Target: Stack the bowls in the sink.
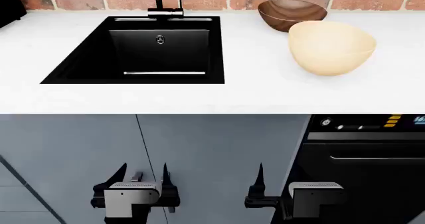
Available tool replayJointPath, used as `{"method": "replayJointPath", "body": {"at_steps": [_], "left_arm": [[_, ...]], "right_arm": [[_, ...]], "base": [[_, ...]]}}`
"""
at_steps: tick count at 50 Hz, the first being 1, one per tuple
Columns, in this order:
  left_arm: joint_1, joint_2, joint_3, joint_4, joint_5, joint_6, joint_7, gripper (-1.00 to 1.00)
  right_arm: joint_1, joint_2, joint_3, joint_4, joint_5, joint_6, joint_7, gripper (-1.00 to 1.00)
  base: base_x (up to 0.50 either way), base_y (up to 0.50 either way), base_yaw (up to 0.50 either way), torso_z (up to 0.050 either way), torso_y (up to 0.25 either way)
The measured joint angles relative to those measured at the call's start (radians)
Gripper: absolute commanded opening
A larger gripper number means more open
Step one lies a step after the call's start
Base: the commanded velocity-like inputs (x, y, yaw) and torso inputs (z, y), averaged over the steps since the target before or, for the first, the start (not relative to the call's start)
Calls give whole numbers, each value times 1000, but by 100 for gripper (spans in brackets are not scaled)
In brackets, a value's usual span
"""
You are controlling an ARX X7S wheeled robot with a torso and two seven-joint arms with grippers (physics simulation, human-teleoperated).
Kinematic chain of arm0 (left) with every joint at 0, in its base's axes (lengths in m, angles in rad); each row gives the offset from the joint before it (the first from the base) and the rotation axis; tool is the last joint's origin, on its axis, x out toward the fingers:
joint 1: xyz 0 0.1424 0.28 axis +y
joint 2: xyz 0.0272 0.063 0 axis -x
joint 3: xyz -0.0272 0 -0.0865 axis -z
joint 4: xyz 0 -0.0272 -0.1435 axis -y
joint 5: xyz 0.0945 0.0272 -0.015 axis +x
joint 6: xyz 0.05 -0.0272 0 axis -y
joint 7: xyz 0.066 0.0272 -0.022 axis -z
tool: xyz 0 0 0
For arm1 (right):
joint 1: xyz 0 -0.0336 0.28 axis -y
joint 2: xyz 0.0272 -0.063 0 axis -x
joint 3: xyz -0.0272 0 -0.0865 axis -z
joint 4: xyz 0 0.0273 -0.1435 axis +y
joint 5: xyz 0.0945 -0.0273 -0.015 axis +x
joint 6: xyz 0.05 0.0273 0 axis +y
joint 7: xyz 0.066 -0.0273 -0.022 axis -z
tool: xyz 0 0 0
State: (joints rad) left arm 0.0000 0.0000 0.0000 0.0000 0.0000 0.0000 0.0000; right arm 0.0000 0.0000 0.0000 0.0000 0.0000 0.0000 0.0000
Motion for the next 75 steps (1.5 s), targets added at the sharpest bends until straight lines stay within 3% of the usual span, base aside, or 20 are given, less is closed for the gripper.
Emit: {"method": "replayJointPath", "body": {"at_steps": [16,61,75], "left_arm": [[7,-32,34,4,-34,11,-40,100],[0,-94,109,-3,-114,16,-100,100],[-3,-107,125,-7,-132,18,-114,100]], "right_arm": [[-8,33,-39,-6,36,6,37,100],[4,93,-99,14,132,9,103,100],[5,109,-117,14,141,7,121,100]], "base": [[0,0,0,0,0],[-1,-500,0,0,0],[0,-6,0,0,0]]}}
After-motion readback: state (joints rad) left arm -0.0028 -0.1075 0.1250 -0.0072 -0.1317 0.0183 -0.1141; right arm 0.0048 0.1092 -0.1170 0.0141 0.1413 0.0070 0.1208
